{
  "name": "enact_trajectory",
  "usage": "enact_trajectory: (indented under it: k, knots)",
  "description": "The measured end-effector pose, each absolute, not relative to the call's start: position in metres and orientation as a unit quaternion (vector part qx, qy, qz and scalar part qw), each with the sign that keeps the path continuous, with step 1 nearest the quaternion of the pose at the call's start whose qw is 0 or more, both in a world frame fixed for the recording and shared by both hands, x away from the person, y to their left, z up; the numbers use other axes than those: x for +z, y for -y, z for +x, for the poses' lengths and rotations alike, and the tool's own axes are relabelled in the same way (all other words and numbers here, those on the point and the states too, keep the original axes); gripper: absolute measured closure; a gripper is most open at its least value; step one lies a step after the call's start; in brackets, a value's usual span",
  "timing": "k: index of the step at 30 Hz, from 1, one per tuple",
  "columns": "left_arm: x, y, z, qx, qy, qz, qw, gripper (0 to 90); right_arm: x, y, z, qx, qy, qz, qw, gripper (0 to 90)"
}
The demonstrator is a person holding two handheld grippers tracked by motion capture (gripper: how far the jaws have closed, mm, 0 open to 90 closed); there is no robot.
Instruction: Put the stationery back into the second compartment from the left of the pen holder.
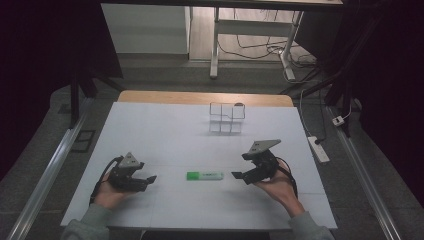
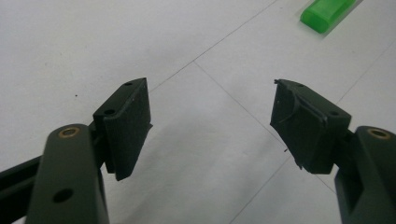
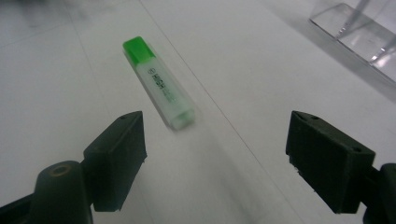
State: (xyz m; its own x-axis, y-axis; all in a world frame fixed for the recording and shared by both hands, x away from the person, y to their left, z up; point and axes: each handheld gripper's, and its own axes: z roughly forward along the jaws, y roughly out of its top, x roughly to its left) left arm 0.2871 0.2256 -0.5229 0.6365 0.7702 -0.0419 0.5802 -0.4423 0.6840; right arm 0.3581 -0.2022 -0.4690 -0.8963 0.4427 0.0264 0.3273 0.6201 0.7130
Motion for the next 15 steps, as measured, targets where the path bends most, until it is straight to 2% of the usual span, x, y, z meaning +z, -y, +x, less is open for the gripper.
enact_trajectory:
  k: [15]
  knots:
    - [-0.521, -0.227, 0.288, 0.138, -0.402, 0.838, 0.342, 27.6, -0.469, 0.153, 0.374, 0.359, -0.917, 0.173, 0.037, 21.0]
